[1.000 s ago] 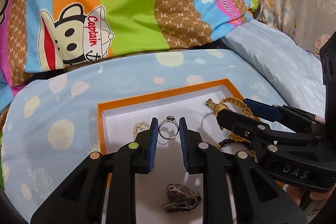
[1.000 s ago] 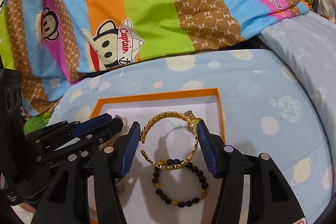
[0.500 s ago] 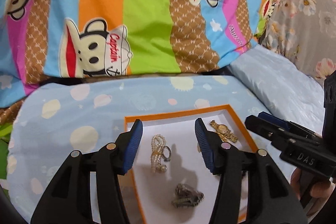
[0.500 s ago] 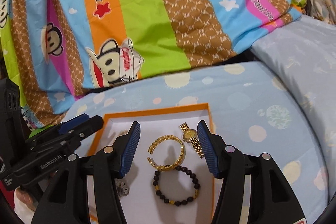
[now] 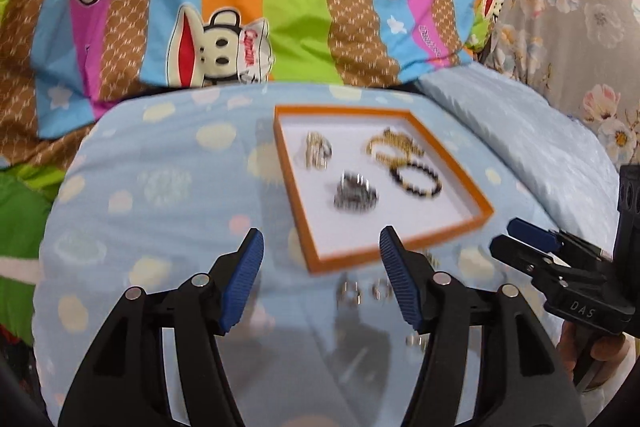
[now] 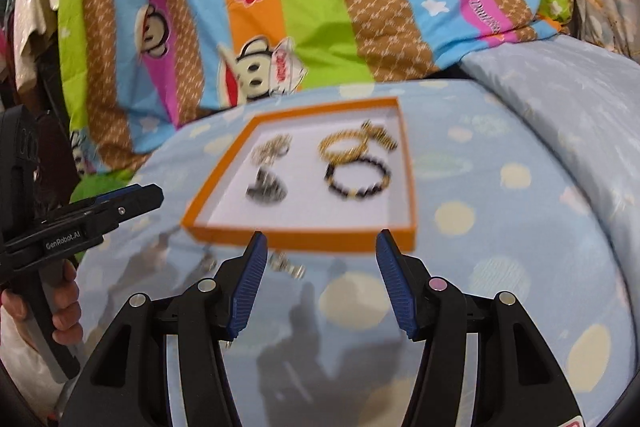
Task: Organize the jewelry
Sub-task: 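Grasp a gold charm earring with the right tool while the left tool grasps the other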
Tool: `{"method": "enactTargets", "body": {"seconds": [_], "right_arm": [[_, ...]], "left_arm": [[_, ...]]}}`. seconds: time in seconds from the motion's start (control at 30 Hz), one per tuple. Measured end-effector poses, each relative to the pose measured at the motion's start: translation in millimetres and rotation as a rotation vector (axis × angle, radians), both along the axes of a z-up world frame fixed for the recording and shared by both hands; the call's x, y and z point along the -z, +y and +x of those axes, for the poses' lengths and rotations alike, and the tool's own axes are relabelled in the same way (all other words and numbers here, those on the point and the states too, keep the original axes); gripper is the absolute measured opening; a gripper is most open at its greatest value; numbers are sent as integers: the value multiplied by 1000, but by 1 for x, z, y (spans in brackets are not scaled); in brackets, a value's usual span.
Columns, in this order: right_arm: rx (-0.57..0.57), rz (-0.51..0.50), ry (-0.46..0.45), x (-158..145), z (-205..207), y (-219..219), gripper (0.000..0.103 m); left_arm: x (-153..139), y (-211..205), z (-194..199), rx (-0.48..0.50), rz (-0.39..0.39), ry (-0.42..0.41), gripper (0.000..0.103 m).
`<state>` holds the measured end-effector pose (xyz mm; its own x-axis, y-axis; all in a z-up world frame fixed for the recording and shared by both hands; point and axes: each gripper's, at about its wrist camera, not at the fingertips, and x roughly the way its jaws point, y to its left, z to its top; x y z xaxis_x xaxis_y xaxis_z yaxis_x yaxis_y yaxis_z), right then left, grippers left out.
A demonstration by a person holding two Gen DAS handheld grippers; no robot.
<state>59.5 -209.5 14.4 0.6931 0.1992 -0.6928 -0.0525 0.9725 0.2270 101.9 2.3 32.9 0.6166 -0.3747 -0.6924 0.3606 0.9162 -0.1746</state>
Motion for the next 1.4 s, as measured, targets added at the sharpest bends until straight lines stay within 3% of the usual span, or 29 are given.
{"method": "enactTargets", "body": {"seconds": [0.27, 0.73, 0.97, 1.4], "right_arm": [[-56, -61, 43, 18, 9, 31, 55], [-56, -101, 129, 34, 44, 47, 39], [-37, -117, 140, 36, 46, 45, 23], [6, -66, 91, 25, 28, 25, 22]], "left_arm": [[38, 4, -26, -16, 27, 86, 58], [46, 4, -22, -10, 44, 97, 58], [48, 3, -21, -10, 43, 103, 58], [42, -15, -39, 77, 10, 103, 58]]}}
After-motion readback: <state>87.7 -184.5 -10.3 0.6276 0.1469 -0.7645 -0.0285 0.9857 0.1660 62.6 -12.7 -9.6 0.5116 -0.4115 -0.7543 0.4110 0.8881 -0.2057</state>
